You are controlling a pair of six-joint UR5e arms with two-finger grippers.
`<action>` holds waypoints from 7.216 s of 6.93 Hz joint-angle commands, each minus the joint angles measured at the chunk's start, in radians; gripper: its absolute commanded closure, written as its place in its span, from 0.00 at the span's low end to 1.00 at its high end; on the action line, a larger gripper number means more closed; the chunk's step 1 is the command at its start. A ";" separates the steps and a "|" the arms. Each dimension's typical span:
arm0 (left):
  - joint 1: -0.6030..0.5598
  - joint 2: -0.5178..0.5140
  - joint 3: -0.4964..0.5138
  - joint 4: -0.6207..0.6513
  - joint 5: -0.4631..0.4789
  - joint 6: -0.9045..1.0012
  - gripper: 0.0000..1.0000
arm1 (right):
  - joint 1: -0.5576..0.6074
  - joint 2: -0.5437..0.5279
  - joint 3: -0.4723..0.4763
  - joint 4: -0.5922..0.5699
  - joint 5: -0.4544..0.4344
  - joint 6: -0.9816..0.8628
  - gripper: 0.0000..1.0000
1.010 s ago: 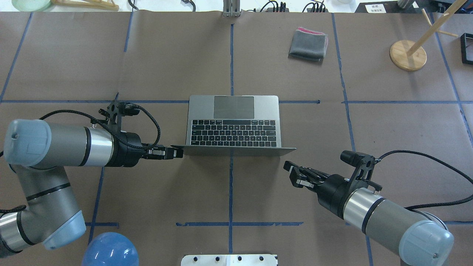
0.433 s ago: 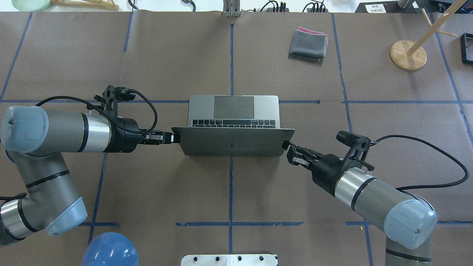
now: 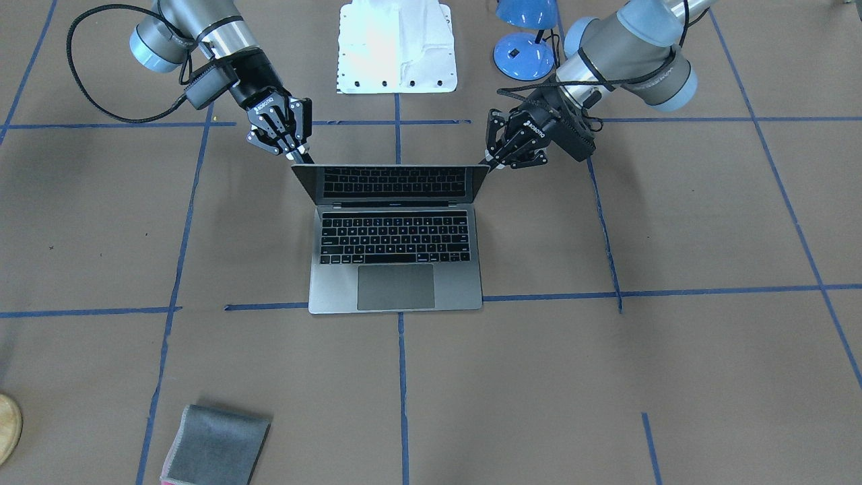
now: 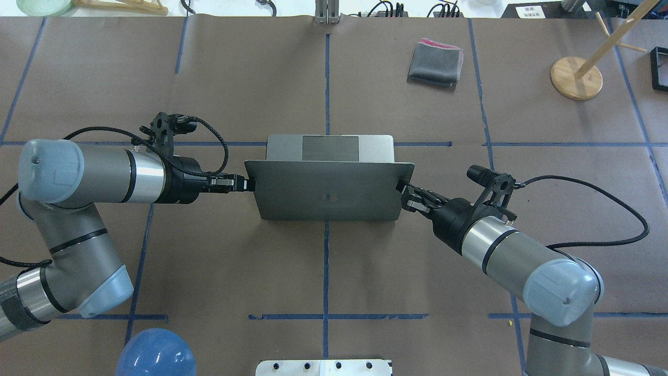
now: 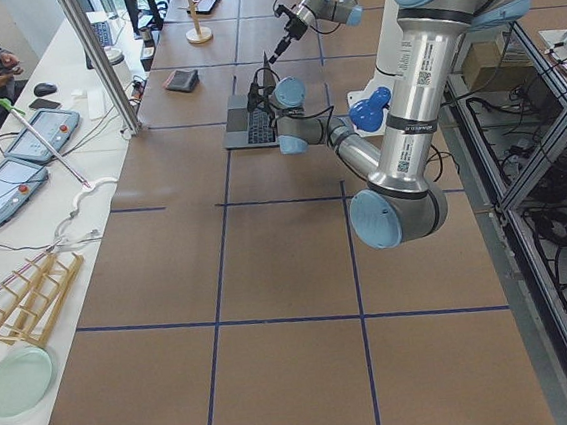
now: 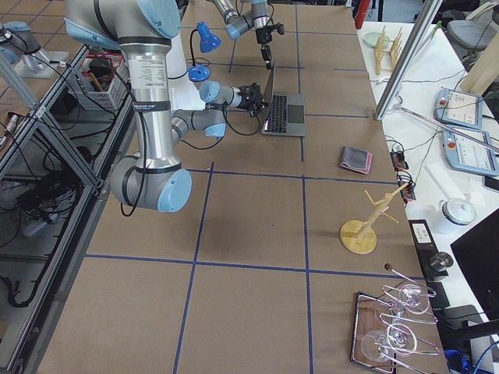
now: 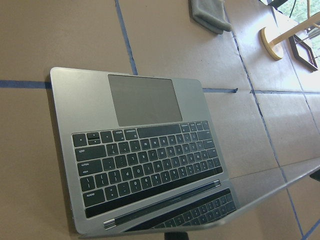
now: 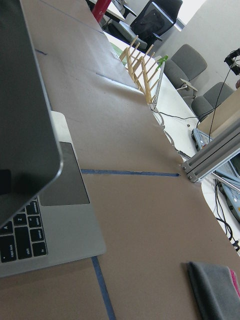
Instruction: Close laptop
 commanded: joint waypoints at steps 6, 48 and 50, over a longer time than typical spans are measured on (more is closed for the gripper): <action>-0.024 -0.123 0.204 -0.001 0.000 0.004 1.00 | 0.137 0.187 -0.278 -0.020 0.135 0.037 0.98; -0.937 0.369 -0.004 1.097 -0.394 1.298 0.00 | 1.266 -0.255 -0.244 -0.884 1.187 -1.570 0.00; -0.937 0.369 -0.005 1.097 -0.394 1.298 0.00 | 1.266 -0.259 -0.227 -0.884 1.187 -1.563 0.00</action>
